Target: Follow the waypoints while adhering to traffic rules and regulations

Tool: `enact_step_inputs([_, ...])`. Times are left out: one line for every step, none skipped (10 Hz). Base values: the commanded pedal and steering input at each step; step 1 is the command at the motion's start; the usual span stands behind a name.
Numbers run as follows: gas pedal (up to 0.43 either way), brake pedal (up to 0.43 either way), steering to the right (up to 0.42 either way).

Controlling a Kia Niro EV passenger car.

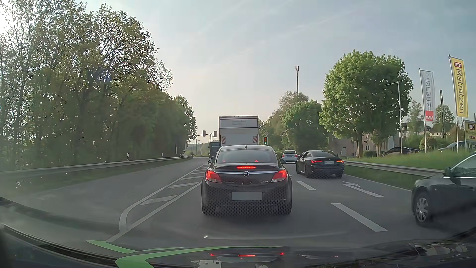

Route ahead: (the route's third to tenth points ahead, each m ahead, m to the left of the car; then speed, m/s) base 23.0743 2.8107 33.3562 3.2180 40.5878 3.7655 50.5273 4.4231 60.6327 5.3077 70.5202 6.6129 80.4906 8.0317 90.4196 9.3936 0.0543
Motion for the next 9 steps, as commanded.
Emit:
enact_step_inputs([0.000,0.226,0.000])
enact_step_inputs([0.000,0.226,0.000])
enact_step_inputs([0.000,0.226,0.000])
enact_step_inputs([0.000,0.226,0.000])
enact_step_inputs([0.000,0.226,0.000])
enact_step_inputs([0.000,0.226,0.000])
enact_step_inputs([0.000,0.226,0.000])
enact_step_inputs([0.000,0.226,0.000])
enact_step_inputs([0.000,0.226,0.000])
